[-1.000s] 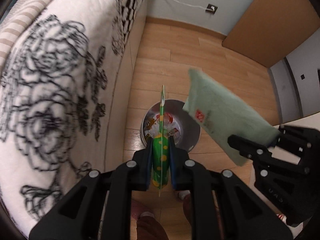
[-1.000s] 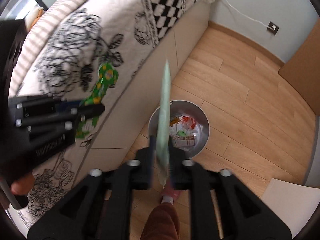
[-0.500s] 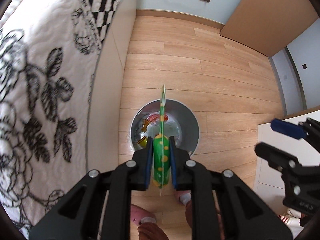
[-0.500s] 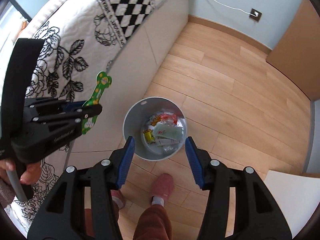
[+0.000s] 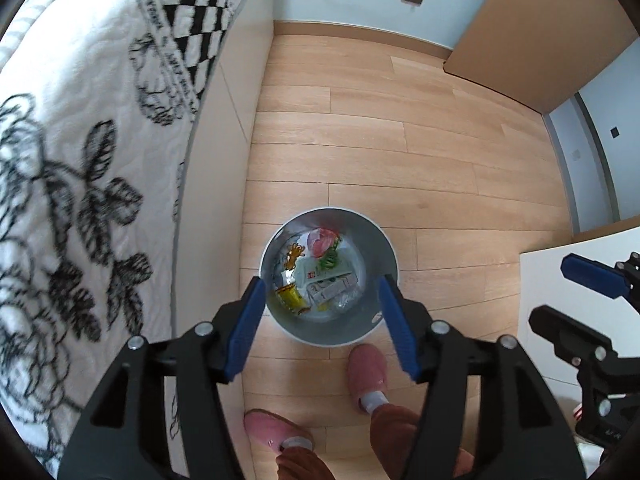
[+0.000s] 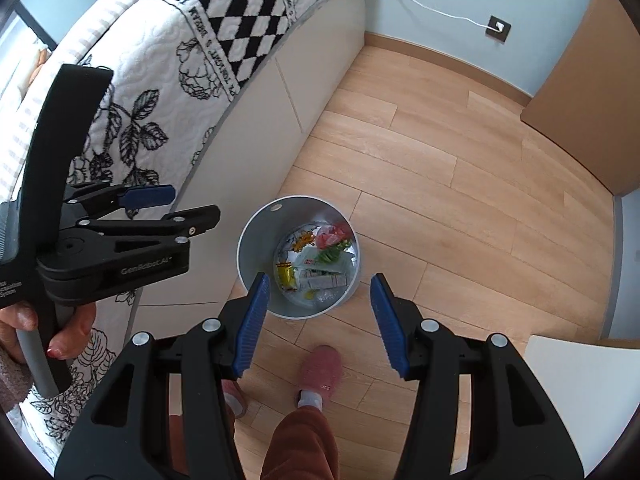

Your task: Collect trash

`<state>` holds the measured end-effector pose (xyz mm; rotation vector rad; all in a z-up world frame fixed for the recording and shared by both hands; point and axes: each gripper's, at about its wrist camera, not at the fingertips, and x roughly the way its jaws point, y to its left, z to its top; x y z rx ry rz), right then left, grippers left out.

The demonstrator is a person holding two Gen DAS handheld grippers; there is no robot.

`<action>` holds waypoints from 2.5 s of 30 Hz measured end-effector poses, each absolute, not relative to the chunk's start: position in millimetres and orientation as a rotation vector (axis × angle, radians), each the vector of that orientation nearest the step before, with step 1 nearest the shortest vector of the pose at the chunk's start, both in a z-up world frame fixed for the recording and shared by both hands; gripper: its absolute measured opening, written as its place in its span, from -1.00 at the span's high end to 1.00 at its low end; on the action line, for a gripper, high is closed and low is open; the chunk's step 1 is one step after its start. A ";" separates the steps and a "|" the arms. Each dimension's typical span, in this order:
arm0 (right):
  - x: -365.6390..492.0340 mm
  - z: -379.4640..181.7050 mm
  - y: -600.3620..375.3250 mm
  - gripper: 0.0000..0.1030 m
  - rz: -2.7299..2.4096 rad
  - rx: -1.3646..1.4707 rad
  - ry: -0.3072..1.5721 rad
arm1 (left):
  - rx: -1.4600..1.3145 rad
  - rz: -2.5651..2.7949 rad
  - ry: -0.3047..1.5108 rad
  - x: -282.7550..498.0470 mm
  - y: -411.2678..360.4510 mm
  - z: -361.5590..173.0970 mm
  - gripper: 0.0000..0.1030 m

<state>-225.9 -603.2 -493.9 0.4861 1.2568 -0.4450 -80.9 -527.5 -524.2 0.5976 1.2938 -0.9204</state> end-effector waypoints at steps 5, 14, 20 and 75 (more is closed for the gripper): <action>-212.7 -467.6 -588.0 -0.05 -0.411 0.446 1.247 | 0.576 -0.880 1.289 -75.4 -499.8 -495.1 -0.20; -169.5 -381.1 -528.3 -0.39 -0.305 0.357 1.153 | 0.526 -0.756 1.219 -55.4 -421.5 -405.1 -0.36; -123.5 -299.9 -468.6 -0.75 -0.184 0.256 1.099 | 0.486 -0.594 1.153 -25.7 -346.1 -323.4 -0.48; 3.1 -29.0 -183.2 -0.82 -0.024 0.021 0.807 | 0.240 -0.178 0.864 39.4 -1.4 -41.0 -0.70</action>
